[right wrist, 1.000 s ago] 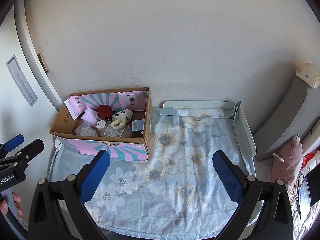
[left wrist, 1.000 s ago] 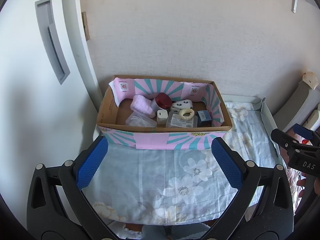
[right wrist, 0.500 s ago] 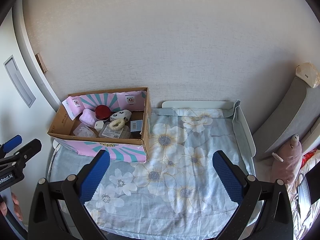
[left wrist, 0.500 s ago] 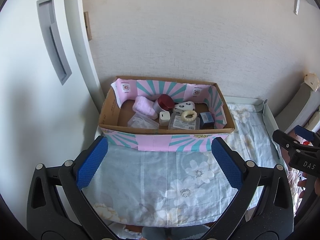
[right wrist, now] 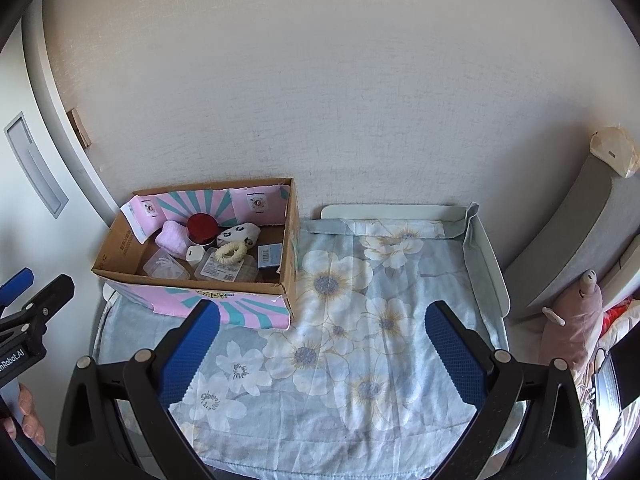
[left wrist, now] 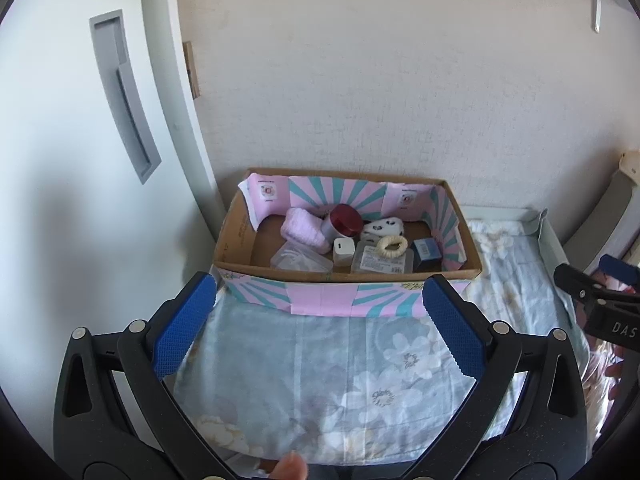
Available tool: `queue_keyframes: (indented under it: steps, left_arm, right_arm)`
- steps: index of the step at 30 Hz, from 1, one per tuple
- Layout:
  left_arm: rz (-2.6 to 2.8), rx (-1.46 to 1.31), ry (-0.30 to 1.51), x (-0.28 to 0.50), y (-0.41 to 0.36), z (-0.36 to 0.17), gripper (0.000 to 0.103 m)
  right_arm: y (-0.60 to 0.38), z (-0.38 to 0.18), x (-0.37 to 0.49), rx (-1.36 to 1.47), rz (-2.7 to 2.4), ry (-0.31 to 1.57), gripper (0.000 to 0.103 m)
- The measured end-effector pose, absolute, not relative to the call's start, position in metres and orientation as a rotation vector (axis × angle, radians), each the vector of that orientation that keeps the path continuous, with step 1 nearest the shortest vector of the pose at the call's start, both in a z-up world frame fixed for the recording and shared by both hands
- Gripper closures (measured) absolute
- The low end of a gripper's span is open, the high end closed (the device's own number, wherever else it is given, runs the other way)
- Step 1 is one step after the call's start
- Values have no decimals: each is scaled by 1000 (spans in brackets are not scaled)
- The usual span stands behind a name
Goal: Organize objects
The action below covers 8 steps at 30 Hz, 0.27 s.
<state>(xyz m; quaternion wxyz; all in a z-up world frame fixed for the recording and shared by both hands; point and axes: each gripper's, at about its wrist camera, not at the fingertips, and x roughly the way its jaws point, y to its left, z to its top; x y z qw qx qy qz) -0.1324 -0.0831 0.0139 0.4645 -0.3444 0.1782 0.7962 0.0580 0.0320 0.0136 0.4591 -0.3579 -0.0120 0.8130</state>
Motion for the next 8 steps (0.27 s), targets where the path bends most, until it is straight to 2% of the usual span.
queue_keyframes:
  steps: [8]
  left_arm:
    - [1968, -847, 433, -134, -83, 14, 0]
  right_arm:
    - [32, 14, 58, -883, 2003, -29, 1]
